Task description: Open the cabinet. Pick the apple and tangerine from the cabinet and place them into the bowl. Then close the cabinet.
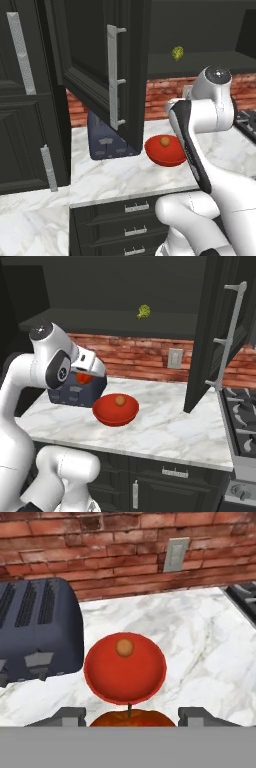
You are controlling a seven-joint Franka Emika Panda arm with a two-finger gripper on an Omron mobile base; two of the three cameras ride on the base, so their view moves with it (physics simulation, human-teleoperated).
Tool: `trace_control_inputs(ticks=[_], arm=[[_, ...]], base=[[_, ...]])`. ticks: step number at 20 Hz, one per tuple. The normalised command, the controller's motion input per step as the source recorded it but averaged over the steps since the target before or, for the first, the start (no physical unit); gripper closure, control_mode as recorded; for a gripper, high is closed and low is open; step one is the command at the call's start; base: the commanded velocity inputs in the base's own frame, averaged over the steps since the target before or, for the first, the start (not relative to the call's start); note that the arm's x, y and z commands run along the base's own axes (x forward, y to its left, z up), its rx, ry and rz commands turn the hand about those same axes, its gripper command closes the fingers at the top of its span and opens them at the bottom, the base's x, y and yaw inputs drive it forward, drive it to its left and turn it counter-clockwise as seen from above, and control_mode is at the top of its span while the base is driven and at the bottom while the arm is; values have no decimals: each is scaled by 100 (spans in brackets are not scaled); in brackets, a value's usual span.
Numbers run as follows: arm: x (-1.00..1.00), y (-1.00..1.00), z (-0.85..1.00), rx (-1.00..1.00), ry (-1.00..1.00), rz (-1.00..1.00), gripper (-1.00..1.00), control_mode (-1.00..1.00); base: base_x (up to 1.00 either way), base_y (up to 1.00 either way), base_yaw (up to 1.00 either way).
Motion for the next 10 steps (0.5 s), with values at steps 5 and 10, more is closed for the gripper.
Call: trace_control_inputs(ticks=[5, 10], arm=[[53, -12, -25, 0, 0, 3, 100, -100], [53, -2, -62, 0, 5, 2, 100, -100]], base=[[0, 0, 0], [0, 0, 0]])
